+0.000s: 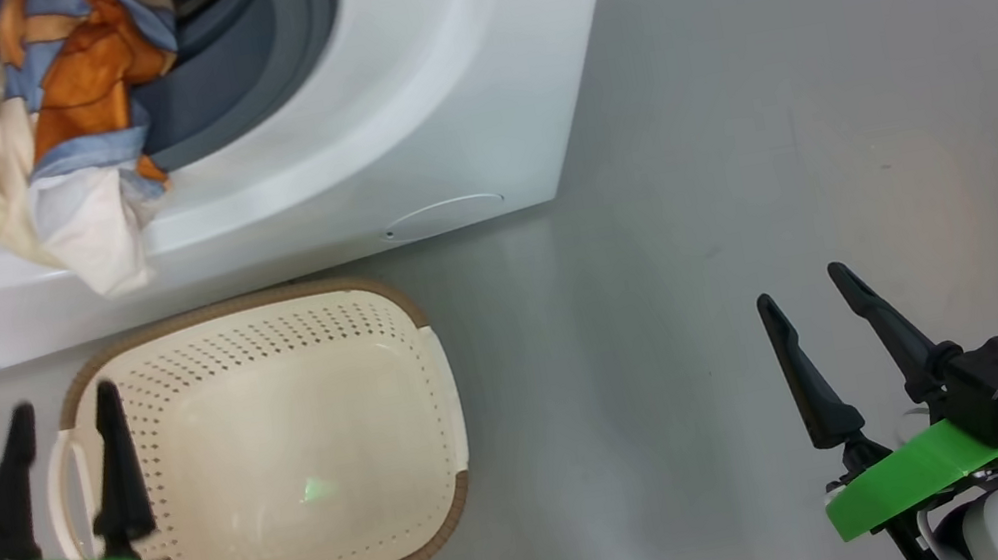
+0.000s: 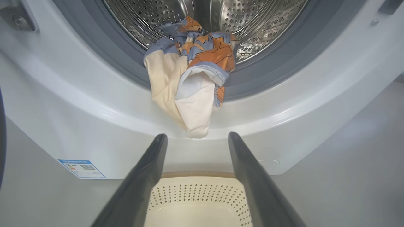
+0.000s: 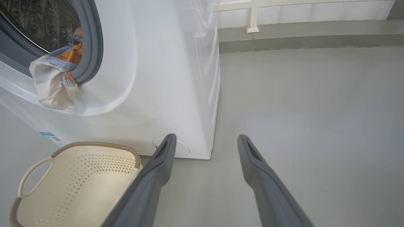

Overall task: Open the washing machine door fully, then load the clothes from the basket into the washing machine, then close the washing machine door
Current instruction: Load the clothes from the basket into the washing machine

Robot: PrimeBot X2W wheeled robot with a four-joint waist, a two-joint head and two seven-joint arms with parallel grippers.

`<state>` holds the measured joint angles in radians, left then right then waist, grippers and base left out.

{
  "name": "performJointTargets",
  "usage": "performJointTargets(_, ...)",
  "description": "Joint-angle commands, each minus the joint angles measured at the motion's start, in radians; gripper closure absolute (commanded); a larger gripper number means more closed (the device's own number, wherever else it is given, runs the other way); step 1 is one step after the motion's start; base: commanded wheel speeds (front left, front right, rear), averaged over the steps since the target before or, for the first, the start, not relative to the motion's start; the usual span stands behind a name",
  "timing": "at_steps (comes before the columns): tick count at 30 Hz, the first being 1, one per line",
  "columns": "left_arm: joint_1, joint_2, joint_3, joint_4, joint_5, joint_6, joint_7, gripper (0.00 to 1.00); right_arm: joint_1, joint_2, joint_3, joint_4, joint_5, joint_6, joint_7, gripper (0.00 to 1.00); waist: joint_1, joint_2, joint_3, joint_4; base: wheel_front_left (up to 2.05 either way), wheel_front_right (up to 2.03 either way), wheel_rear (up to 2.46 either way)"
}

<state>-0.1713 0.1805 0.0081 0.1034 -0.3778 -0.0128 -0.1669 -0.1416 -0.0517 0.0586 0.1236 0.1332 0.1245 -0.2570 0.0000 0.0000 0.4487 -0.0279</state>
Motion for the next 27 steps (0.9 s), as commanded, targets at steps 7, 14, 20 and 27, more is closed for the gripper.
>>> performJointTargets(7,-0.135,0.047,0.043,0.056,-0.014,0.006,-0.008,0.00,0.012,0.001,0.038,-0.030,0.010,0.006,-0.005,0.00,0.0000,0.0000,0.027,-0.033,0.00,0.00,0.00)
performJointTargets(14,-0.250,0.090,0.056,0.190,-0.008,0.010,-0.017,0.00,0.011,0.001,0.040,-0.037,0.013,0.006,-0.005,0.00,0.0000,0.0000,0.044,-0.060,0.00,0.00,0.00)
performJointTargets(20,-0.342,0.122,0.059,0.336,-0.002,0.001,-0.040,0.00,0.010,0.001,0.047,-0.040,0.012,0.006,-0.005,0.00,0.0000,0.0000,0.057,-0.080,0.00,0.00,0.00)
performJointTargets(27,-0.433,0.155,0.057,0.485,0.015,-0.010,-0.072,0.00,0.011,0.001,0.048,-0.048,0.001,0.006,-0.005,0.00,0.0000,0.0000,0.079,-0.100,0.00,0.00,0.00)
